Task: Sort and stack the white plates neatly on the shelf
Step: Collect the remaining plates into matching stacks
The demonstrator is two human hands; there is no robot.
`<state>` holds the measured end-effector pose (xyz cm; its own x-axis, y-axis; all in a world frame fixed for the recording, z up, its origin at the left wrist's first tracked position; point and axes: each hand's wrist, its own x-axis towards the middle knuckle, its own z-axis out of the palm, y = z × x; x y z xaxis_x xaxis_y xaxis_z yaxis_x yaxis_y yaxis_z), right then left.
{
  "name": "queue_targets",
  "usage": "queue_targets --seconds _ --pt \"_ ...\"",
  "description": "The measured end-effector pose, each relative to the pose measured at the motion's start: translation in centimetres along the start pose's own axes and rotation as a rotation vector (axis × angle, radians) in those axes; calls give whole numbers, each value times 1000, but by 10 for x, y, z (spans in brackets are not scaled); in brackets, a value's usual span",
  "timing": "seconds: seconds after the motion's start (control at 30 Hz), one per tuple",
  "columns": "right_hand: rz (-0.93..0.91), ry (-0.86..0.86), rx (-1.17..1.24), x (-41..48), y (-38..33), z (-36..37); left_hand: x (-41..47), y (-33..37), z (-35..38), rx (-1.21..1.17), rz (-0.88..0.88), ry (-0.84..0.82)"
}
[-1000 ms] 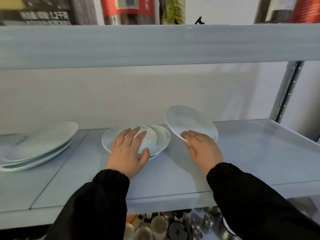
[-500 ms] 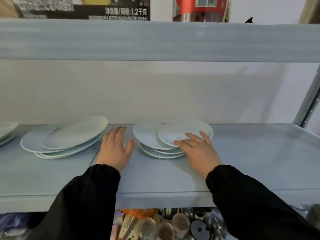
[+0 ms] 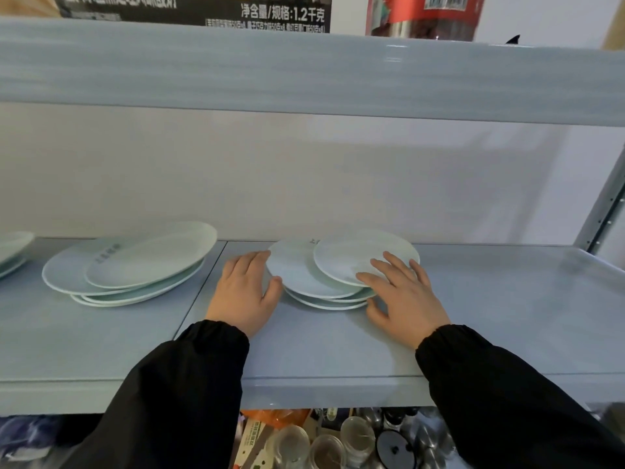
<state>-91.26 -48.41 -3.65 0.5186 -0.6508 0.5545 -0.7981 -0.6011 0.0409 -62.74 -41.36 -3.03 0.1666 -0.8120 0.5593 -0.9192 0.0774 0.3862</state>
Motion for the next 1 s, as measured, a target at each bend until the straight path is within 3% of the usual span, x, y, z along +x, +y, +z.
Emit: queue_targets --seconds 0.53,1.0 --pt "-66 -89 100 -5 -9 -8 -22 7 -11 121 -15 -15" --pt "-378 -126 456 20 -109 -32 -125 14 -92 243 -293 109"
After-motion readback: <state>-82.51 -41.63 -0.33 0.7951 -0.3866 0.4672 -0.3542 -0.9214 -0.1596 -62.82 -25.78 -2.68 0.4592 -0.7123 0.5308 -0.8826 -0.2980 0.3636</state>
